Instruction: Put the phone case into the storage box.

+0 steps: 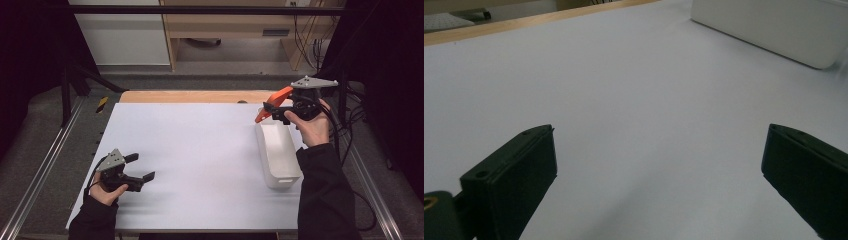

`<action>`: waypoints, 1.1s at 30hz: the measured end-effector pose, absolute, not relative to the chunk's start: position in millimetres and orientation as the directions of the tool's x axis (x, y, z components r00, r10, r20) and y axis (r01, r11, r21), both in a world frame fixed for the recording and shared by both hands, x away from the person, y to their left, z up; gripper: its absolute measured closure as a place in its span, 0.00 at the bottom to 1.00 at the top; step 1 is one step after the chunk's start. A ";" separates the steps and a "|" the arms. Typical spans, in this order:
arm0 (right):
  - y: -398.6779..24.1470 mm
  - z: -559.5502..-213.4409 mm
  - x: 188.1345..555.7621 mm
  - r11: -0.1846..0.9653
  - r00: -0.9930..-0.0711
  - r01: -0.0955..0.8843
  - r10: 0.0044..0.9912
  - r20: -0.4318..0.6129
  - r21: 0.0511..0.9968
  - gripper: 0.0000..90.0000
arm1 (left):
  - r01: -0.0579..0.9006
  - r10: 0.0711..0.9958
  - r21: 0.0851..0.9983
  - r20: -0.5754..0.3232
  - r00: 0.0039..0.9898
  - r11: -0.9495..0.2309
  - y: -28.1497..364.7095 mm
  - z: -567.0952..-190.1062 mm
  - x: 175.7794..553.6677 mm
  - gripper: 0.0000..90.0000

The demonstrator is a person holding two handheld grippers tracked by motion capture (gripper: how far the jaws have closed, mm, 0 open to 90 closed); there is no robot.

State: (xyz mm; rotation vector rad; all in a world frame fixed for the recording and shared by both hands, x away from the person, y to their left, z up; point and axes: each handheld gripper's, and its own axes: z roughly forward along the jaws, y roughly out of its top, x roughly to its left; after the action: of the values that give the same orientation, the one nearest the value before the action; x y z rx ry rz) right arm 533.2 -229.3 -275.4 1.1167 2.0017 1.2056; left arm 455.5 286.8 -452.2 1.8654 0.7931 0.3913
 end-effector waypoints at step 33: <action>-230.2 -298.5 586.7 0.147 -0.240 0.525 0.970 -0.019 0.838 0.17 | 0.348 0.669 0.897 -0.084 0.739 -0.272 285.1 -454.9 457.4 0.01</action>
State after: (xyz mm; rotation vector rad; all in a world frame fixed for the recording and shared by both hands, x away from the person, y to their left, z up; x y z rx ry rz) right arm 586.7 -230.2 -298.5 1.4279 1.8443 0.9831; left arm 457.4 285.1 -454.9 1.8835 0.7835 0.3802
